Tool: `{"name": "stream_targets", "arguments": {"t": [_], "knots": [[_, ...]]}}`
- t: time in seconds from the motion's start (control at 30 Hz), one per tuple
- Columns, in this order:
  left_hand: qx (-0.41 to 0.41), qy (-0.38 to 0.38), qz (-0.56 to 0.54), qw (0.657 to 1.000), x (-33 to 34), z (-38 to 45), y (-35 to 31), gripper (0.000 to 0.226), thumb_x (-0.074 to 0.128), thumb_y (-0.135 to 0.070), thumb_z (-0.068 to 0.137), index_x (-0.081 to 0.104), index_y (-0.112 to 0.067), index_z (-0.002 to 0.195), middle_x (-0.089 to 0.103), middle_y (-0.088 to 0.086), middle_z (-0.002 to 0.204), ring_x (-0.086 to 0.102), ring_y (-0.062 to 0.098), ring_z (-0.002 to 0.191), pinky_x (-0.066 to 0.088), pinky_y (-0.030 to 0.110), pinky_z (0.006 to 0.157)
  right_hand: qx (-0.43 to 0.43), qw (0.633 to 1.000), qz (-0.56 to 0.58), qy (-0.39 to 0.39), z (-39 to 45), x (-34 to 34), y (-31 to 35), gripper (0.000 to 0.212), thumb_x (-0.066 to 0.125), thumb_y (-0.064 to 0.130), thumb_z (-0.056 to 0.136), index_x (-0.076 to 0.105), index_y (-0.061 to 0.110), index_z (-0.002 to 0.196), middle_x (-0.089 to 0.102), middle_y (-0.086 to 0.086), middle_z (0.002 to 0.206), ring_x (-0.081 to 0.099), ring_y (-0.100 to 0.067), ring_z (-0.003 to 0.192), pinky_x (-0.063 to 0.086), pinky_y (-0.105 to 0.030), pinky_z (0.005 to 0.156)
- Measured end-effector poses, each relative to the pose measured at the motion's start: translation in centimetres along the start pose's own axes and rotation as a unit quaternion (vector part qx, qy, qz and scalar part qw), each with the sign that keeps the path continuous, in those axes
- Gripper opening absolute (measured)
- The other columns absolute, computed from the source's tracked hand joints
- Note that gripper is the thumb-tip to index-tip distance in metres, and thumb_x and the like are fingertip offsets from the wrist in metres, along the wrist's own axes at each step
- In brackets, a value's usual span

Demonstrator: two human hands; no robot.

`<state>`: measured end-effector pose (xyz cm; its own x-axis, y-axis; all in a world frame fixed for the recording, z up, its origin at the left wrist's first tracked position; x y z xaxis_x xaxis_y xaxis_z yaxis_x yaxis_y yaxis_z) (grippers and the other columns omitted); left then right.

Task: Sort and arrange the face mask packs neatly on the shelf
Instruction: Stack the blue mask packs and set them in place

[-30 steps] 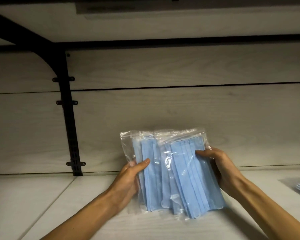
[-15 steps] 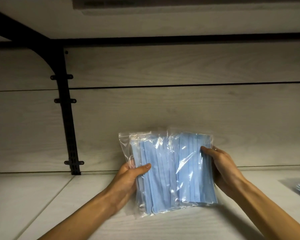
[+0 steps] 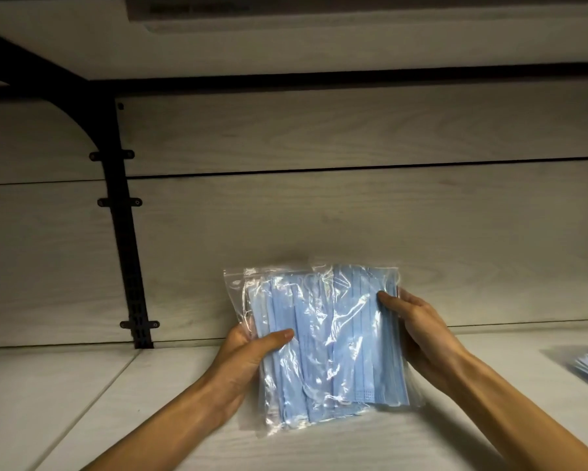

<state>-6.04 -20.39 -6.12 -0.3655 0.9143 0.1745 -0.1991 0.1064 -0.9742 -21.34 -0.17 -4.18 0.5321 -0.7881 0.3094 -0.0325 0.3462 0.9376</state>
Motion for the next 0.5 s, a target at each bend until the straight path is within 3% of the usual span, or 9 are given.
{"name": "stream_targets", "arguments": {"t": [0.13,0.2,0.27,0.33,0.4,0.43,0.5], "knots": [[-0.013,-0.036,-0.015,0.999,-0.01,-0.08,0.1,0.045,0.083,-0.028,0.078,0.057,-0.028,0.115,0.071,-0.01,0.115,0.063,0.007,0.111,0.029,0.036,0.117,-0.001,1.0,-0.017,-0.007,0.02,-0.46,0.17,0.019,0.059,0.019,0.1,0.067,0.007,0.111,0.078,-0.011,0.092,0.076,-0.023,0.077,0.059,-0.028,0.061],[-0.016,-0.037,-0.021,0.999,0.16,-0.13,0.0,0.055,0.084,-0.042,0.073,0.048,-0.032,0.114,0.055,-0.018,0.121,0.045,0.006,0.122,0.022,0.04,0.118,0.003,1.0,-0.024,-0.014,-0.07,-0.49,0.07,0.02,0.058,0.021,0.1,0.066,0.009,0.115,0.077,-0.013,0.097,0.076,-0.027,0.083,0.06,-0.032,0.063],[-0.011,-0.019,-0.013,1.0,0.28,-0.18,-0.02,0.061,0.084,-0.052,0.068,0.047,-0.035,0.113,0.056,-0.026,0.114,0.043,0.001,0.12,0.023,0.042,0.12,0.005,1.0,-0.026,-0.016,-0.14,-0.34,-0.15,0.021,0.057,0.021,0.101,0.064,0.01,0.117,0.077,-0.013,0.096,0.076,-0.027,0.082,0.06,-0.033,0.062],[-0.001,0.01,0.023,1.0,0.71,-0.48,-0.02,0.057,0.086,-0.046,0.067,0.05,-0.031,0.11,0.071,-0.029,0.096,0.06,-0.012,0.1,0.043,0.022,0.107,0.007,1.0,-0.025,-0.015,-0.31,-0.19,-0.29,0.02,0.055,0.019,0.101,0.064,0.009,0.117,0.077,-0.014,0.094,0.076,-0.027,0.079,0.06,-0.032,0.061],[0.017,0.018,0.057,0.998,0.92,-0.58,0.14,0.04,0.085,-0.025,0.074,0.06,-0.022,0.105,0.074,-0.028,0.088,0.068,-0.014,0.084,0.052,0.005,0.076,0.013,1.0,-0.025,-0.012,-0.35,-0.15,-0.43,0.02,0.054,0.018,0.102,0.063,0.009,0.117,0.077,-0.014,0.093,0.075,-0.026,0.078,0.06,-0.032,0.06],[0.024,0.013,0.069,0.997,0.9,-0.61,0.06,0.029,0.084,-0.018,0.077,0.068,-0.016,0.102,0.076,-0.022,0.092,0.07,-0.01,0.086,0.054,0.006,0.072,0.017,1.0,-0.023,-0.01,-0.38,-0.09,-0.48,0.019,0.054,0.018,0.102,0.063,0.009,0.117,0.077,-0.013,0.091,0.075,-0.026,0.077,0.06,-0.031,0.06],[0.025,0.009,0.071,0.997,0.68,-0.45,0.08,0.025,0.081,-0.014,0.081,0.076,-0.025,0.103,0.078,-0.009,0.102,0.073,0.001,0.096,0.055,0.009,0.075,0.021,1.0,-0.017,-0.008,-0.39,0.06,-0.47,0.017,0.056,0.017,0.101,0.062,0.011,0.116,0.077,-0.012,0.09,0.075,-0.025,0.076,0.06,-0.031,0.061]]}}
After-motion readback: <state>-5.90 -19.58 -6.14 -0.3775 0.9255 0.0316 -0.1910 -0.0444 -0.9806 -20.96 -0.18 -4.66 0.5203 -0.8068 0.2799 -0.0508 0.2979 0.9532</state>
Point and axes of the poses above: each hand's wrist, its own z-axis towards the middle knuckle, its own x-axis out of the palm, y = z × x, the point moved 5 cm from there along z, towards the middle knuckle
